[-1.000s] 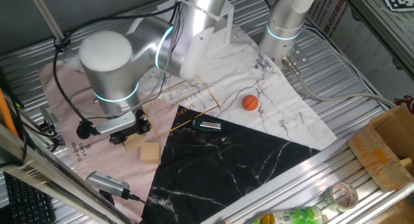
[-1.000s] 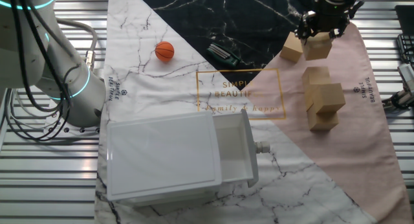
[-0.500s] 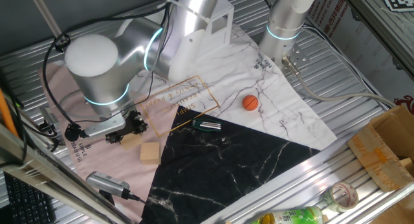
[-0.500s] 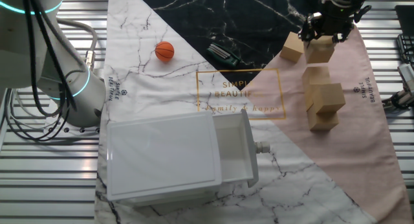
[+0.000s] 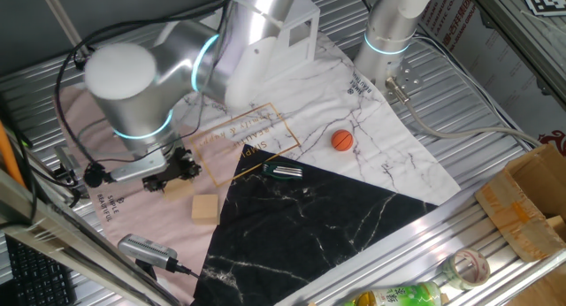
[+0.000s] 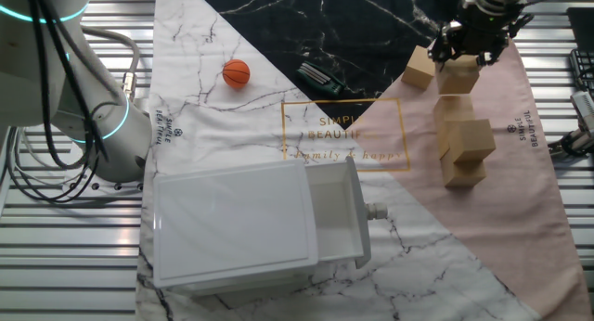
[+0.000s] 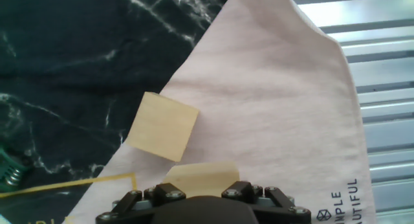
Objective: Stack the blocks into a pyramid shape
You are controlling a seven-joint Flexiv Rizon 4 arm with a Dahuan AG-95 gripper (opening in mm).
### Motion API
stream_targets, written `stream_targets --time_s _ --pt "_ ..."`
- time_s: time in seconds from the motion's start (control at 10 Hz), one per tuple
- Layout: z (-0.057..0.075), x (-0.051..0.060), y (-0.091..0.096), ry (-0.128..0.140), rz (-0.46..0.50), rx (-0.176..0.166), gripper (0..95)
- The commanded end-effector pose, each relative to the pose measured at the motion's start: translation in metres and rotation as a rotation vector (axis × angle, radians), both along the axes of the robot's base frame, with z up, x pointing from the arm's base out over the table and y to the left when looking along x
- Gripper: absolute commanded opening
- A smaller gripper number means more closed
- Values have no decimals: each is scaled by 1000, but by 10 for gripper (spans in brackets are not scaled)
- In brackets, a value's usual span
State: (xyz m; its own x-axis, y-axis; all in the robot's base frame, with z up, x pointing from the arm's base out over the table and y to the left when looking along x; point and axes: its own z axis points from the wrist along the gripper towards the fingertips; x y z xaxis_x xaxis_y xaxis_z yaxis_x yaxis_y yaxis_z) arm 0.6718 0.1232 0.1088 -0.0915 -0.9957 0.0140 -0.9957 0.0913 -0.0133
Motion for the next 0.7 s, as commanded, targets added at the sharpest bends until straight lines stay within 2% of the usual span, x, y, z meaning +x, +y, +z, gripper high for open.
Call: stream_targets --time_s 0.1,0.7 --pt "0 -2 -3 0 -5 1 0" --pt "-1 -1 -13 -1 6 8 0"
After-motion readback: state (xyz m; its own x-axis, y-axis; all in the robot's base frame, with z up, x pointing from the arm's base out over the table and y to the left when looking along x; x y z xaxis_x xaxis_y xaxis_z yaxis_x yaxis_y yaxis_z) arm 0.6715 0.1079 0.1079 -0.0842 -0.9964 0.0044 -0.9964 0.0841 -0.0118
